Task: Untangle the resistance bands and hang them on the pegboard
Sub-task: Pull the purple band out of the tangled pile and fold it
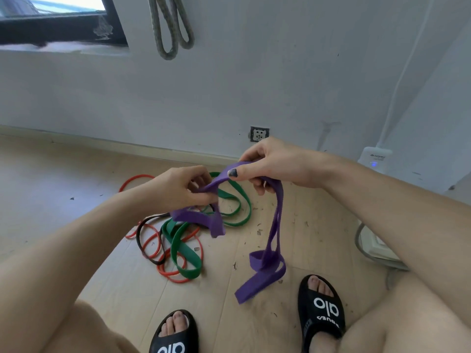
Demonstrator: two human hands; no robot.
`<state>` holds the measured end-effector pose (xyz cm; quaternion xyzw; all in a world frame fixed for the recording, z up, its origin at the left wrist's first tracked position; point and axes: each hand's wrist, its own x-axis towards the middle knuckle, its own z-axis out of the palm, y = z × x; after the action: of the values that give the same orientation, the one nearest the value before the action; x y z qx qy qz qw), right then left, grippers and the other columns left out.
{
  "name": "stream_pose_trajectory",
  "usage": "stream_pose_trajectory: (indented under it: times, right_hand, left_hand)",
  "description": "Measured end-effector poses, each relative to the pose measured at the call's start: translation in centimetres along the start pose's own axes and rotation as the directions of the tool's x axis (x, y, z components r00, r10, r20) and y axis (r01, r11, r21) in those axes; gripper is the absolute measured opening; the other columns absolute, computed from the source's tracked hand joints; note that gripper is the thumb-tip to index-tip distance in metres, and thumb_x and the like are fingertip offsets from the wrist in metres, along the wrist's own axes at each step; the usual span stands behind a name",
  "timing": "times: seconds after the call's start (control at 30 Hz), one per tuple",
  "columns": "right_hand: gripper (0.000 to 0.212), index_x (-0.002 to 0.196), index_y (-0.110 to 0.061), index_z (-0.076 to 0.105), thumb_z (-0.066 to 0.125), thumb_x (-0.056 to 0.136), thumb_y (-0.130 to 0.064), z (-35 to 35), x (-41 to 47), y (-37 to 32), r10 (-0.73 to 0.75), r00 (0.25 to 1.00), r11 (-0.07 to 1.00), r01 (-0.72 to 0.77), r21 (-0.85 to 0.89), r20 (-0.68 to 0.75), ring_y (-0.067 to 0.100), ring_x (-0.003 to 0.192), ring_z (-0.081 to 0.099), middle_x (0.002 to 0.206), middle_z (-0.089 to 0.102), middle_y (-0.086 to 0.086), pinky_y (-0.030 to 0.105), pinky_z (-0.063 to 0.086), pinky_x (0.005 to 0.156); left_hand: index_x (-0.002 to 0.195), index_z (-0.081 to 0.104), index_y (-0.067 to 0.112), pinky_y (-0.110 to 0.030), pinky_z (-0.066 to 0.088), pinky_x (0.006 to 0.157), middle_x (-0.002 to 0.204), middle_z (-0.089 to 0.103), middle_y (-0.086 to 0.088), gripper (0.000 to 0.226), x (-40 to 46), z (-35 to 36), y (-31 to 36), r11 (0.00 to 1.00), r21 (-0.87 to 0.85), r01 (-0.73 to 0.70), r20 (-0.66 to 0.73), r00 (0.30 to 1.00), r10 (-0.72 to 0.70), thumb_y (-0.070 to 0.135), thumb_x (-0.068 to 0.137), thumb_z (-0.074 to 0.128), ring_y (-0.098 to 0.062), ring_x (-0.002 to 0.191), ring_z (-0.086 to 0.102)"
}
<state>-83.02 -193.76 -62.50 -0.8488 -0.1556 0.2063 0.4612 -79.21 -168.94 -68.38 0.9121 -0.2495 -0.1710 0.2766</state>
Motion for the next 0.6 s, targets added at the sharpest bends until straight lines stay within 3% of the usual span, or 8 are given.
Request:
stream_pose_trajectory:
  times: [0.13,0.2,0.27,0.47,0.6]
  right_hand:
    - [0.029,0.093,0.002,0.071,0.07,0.095,-0.027,-0.8,-0.1,0.2,0.008,0.999,0.997,-0.005,0.076,-0.04,0.017,0.054,0.049,0.066,0.055,0.006,0.024,0.044,0.053]
    - [0.025,0.073,-0.011,0.068,0.071,0.095,-0.024,-1.2,-0.2,0.4,0.013,0.997,0.992,-0.004,0.125,-0.07,0.016,0.05,0.043,0.064,0.053,0.003,0.026,0.04,0.051]
    - [0.029,0.068,-0.015,0.063,0.07,0.095,-0.023,-1.5,-0.2,0.6,0.023,0.997,0.987,-0.01,0.162,-0.077,0.016,0.048,0.04,0.063,0.051,0.001,0.027,0.036,0.05]
    - [0.023,0.087,-0.002,0.065,0.068,0.096,-0.023,-0.7,0.0,0.1,0.004,0.998,0.985,0.006,0.171,-0.061,0.015,0.048,0.04,0.064,0.052,0.001,0.026,0.035,0.049]
    - [0.031,0.098,0.01,0.065,0.066,0.097,-0.021,-1.0,0.1,0.0,0.017,0.993,0.972,0.011,0.236,-0.118,0.015,0.049,0.038,0.064,0.051,0.001,0.025,0.033,0.046]
  left_hand:
    - [0.106,0.063,0.031,-0.012,0.048,0.068,0.099,0.068,0.014,0.019,-0.3,0.1,-2.7,0.977,0.206,0.058,0.099,0.992,-0.079,0.029,0.091,0.075,-0.005,0.089,0.066]
    - [0.108,0.062,0.033,-0.011,0.046,0.069,0.101,0.066,0.015,0.02,-0.4,0.2,-3.9,0.966,0.237,0.105,0.112,0.985,-0.135,0.024,0.093,0.071,-0.003,0.09,0.065]
    - [0.117,0.059,0.034,-0.015,0.05,0.079,0.105,0.066,0.015,0.029,-0.5,0.3,-4.4,0.972,0.186,0.141,0.109,0.981,-0.163,0.029,0.092,0.073,-0.004,0.096,0.066]
    - [0.13,0.049,0.039,-0.024,0.054,0.094,0.117,0.063,0.019,0.055,0.1,1.7,-1.0,0.992,-0.074,0.105,0.103,0.99,-0.097,0.057,0.084,0.073,-0.002,0.108,0.064]
    - [0.139,0.05,0.035,-0.024,0.051,0.099,0.129,0.063,0.016,0.056,0.9,3.1,-0.2,0.997,-0.073,0.015,0.144,0.99,-0.004,0.044,0.09,0.074,-0.002,0.118,0.061]
